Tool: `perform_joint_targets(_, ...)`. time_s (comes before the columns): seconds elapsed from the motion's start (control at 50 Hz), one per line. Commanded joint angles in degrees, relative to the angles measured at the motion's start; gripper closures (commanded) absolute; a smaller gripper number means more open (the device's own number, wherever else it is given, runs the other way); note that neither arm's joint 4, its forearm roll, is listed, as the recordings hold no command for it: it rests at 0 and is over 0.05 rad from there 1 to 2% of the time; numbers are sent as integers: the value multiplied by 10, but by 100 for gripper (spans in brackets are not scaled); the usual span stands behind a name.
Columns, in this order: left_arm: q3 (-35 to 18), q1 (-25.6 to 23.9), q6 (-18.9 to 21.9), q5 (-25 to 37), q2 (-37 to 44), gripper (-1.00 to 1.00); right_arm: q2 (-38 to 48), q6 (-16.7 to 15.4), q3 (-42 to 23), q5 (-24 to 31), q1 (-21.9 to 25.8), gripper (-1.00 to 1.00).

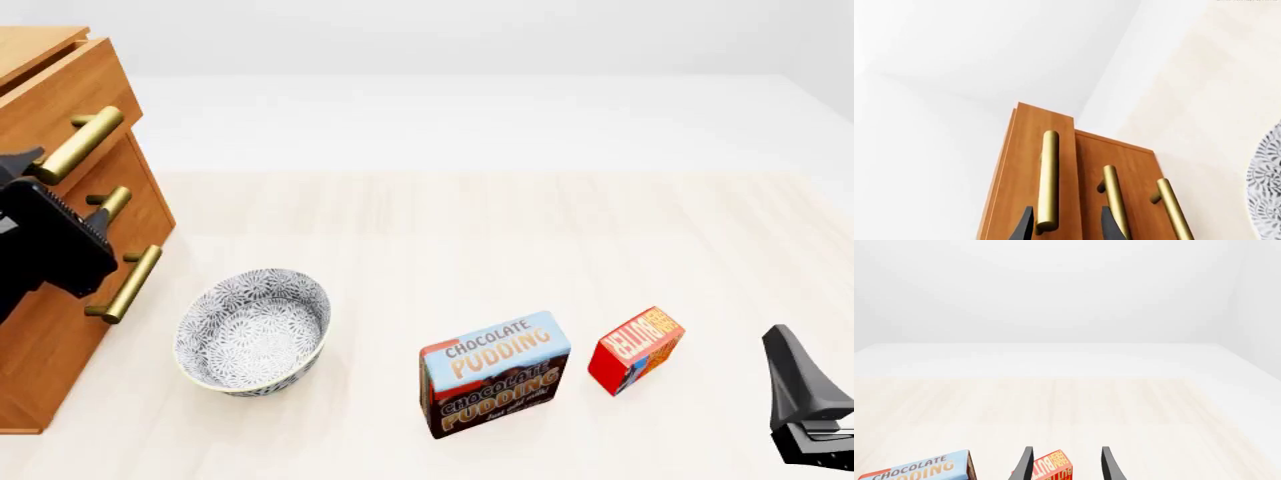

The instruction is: Put the butter at the back in the top drawer of the cabinet and close it.

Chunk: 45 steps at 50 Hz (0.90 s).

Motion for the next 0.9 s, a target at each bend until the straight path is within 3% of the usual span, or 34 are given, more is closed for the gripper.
perform_joint_targets(0.02,-1,-3,0,-4,3,-100,0,0,0,0,0,-100)
perform_joint_targets(0.14,-1,-7,2,-10,6,-100,0,0,0,0,0,-100)
perform_joint_targets(0.16,-1,-8,2,-10,6,100,0,0,0,0,0,-100)
perform_joint_targets(0.9,3,-12,2,-10,3,100,0,0,0,0,0,-100)
